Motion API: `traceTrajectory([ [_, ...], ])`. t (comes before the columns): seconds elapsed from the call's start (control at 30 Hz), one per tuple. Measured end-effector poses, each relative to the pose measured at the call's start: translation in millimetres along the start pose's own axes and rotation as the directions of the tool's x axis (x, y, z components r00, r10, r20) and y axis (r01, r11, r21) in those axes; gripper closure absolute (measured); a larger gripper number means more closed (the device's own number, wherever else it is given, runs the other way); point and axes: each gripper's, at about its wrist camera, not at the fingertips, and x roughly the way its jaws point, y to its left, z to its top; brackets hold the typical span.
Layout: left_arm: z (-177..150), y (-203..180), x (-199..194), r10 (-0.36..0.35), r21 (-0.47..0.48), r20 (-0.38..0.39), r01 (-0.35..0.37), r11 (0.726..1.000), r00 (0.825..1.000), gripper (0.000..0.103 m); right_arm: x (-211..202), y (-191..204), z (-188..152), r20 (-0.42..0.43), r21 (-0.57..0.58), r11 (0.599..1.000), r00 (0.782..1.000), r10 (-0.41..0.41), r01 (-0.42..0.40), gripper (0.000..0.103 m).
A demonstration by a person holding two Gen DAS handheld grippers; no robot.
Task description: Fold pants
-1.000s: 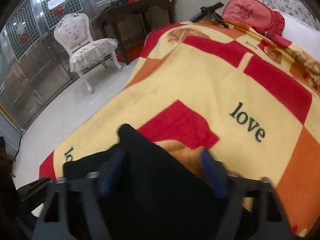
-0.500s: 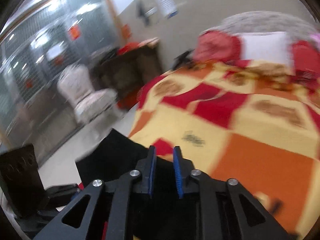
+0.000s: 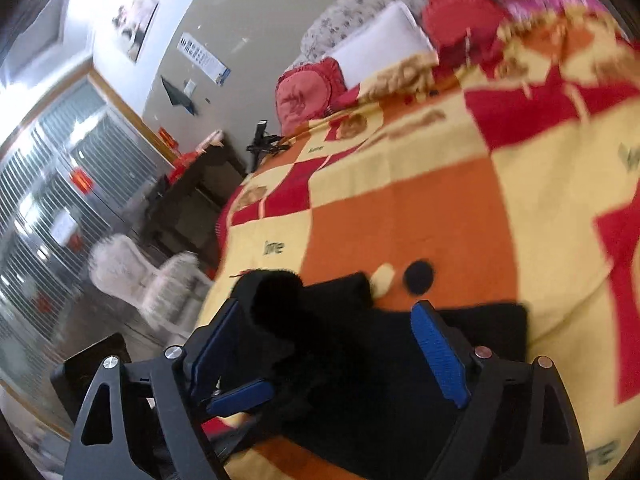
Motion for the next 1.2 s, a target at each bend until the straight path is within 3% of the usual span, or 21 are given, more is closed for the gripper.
traceTrajectory([
  [0.13,5.1,22.2,-31.4,0.113,0.043,0.059,-0.116,0.992,0.992,0.034,7.9,-2.7,-6.6,0.004,0.032,0.998,0.999,0.049,-0.049,0.008],
  [0.3,-4.2,56.8,-42.0,0.27,-0.049,0.066,-0.267,0.962,0.961,0.033,21.0,7.9,-14.0,-0.016,-0.01,0.999,0.999,0.035,-0.035,0.007],
  [0.37,-9.7,65.0,-35.9,0.274,-0.097,0.041,-0.269,0.958,0.961,0.033,35.5,19.0,-18.0,-0.046,-0.074,0.997,0.999,0.017,-0.02,0.009],
  [0.43,-13.3,67.4,-25.9,0.275,-0.126,0.021,-0.27,0.955,0.961,0.034,51.2,31.3,-21.3,-0.065,-0.146,0.989,0.998,-0.025,0.015,0.022],
  [0.5,-17.2,67.4,-21.6,0.273,-0.142,-0.004,-0.271,0.952,0.962,0.034,61.5,40.8,-25.2,-0.061,-0.176,0.983,0.997,-0.056,0.045,0.067],
  [0.6,-14.0,58.7,-19.7,0.268,-0.131,-0.019,-0.268,0.955,0.963,0.034,68.0,46.9,-28.4,-0.056,-0.178,0.984,0.998,-0.022,0.011,0.077],
  [0.7,1.8,51.6,-28.5,0.251,-0.097,0.016,-0.248,0.964,0.968,0.034,47.4,51.9,-24.1,-0.027,-0.175,0.984,0.999,0.023,-0.027,0.087],
  [0.77,10.9,42.5,-32.2,0.226,-0.074,0.052,-0.222,0.972,0.973,0.033,24.5,55.7,-18.1,0.013,-0.191,0.981,1.0,0.028,-0.026,0.088],
  [0.9,12.9,33.8,-27.4,0.209,-0.028,0.091,-0.207,0.978,0.974,0.028,-25.6,46.7,-14.9,0.101,-0.209,0.976,0.994,-0.042,0.063,0.088],
  [1.03,0.9,30.1,11.6,0.21,0.005,-0.001,-0.21,0.978,0.978,0.028,-33.7,6.4,-20.7,0.099,-0.122,0.974,0.979,-0.18,0.191,0.084],
  [1.1,-4.4,31.4,32.6,0.239,0.018,-0.078,-0.238,0.971,0.968,0.029,-25.6,-16.0,-24.8,0.057,-0.078,0.952,0.955,-0.291,0.295,0.069],
  [1.2,1.8,30.9,28.7,0.232,0.005,-0.076,-0.232,0.973,0.97,0.029,-40.6,-21.9,-26.3,0.088,-0.07,0.935,0.936,-0.341,0.347,0.068],
])
